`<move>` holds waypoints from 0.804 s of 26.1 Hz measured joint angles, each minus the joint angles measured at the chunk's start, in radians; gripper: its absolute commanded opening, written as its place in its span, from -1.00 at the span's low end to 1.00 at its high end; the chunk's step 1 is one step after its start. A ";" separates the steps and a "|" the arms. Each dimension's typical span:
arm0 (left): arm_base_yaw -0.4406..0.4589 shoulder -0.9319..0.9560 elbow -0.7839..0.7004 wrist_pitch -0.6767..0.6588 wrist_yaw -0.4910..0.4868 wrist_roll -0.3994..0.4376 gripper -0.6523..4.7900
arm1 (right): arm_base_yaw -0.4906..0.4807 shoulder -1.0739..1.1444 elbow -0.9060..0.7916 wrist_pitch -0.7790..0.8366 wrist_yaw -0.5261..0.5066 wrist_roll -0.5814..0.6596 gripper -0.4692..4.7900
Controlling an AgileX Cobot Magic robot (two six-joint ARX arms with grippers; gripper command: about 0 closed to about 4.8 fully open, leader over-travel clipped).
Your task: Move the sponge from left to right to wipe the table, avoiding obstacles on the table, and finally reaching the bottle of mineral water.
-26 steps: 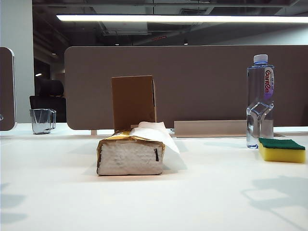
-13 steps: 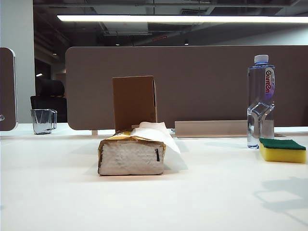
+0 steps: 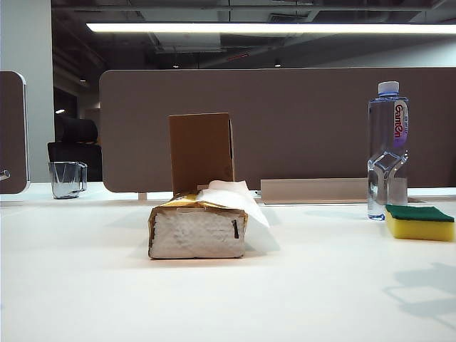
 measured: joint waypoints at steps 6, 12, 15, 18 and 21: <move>0.000 0.000 0.000 -0.003 0.000 0.000 -0.78 | 0.000 -0.097 -0.010 0.006 0.000 -0.001 -0.84; 0.000 0.000 0.000 -0.027 0.001 0.016 -0.78 | 0.000 -0.201 -0.053 -0.007 0.000 -0.001 -0.84; 0.000 0.000 0.000 -0.038 0.001 0.018 -0.78 | 0.000 -0.234 -0.055 -0.006 0.000 -0.005 -0.84; 0.000 0.000 0.000 -0.037 0.001 0.019 -0.78 | 0.000 -0.269 -0.055 -0.017 0.000 -0.013 -0.84; 0.000 0.000 0.000 -0.036 0.001 0.019 -0.78 | 0.000 -0.324 -0.056 -0.057 0.001 -0.019 -0.84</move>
